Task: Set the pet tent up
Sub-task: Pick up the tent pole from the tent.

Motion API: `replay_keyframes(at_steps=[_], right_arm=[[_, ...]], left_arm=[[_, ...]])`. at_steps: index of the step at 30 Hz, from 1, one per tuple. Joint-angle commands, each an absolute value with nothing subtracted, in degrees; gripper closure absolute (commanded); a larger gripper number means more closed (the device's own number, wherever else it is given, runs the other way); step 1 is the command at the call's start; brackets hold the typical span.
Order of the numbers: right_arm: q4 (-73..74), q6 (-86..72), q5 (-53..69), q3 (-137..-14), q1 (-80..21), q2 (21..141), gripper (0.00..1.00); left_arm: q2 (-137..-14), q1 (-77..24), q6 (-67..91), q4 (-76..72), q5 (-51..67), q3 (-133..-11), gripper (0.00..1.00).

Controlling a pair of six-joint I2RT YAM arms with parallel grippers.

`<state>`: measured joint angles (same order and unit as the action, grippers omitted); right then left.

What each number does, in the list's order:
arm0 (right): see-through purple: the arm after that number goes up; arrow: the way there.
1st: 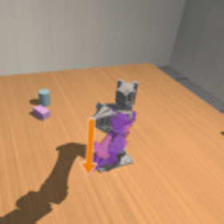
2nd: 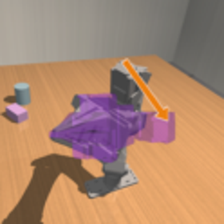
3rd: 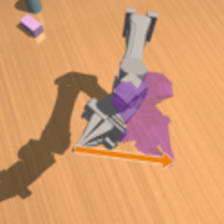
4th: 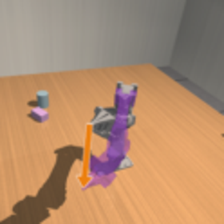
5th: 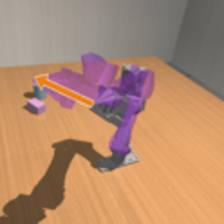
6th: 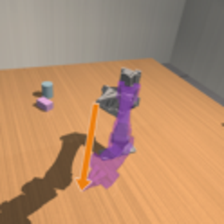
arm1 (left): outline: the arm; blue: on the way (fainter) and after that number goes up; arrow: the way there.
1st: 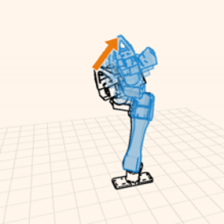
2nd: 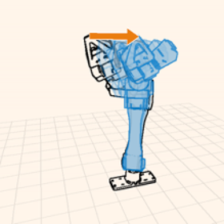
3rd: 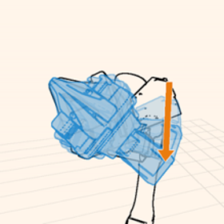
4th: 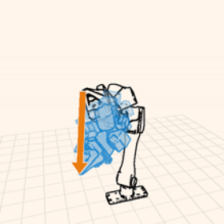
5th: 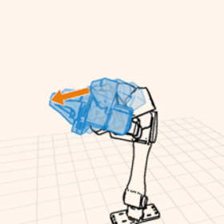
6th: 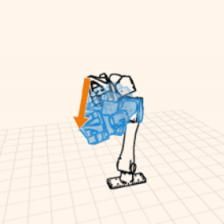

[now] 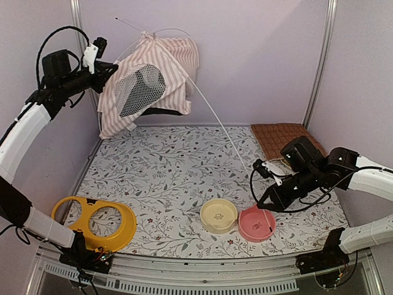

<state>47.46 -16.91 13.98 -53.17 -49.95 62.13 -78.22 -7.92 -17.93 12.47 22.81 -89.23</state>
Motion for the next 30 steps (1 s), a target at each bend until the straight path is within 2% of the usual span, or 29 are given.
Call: replay_keyframes(at_steps=[1, 12, 30], right_arm=[[41.78, -15.7, 18.36, -56.37, -50.7, 63.19, 1.0], [37.5, -8.75, 15.29, -61.4, -50.74, 68.43, 1.0], [29.0, -3.55, 4.09, -62.56, -50.78, 68.54, 1.0]], left_arm=[[-78.67, -7.52, -17.15, 11.83, 31.48, -91.83, 1.0], [-79.18, -11.48, -17.95, 17.56, 43.24, -92.9, 1.0], [-80.3, -12.18, -14.32, 19.98, 55.49, -93.61, 1.0]])
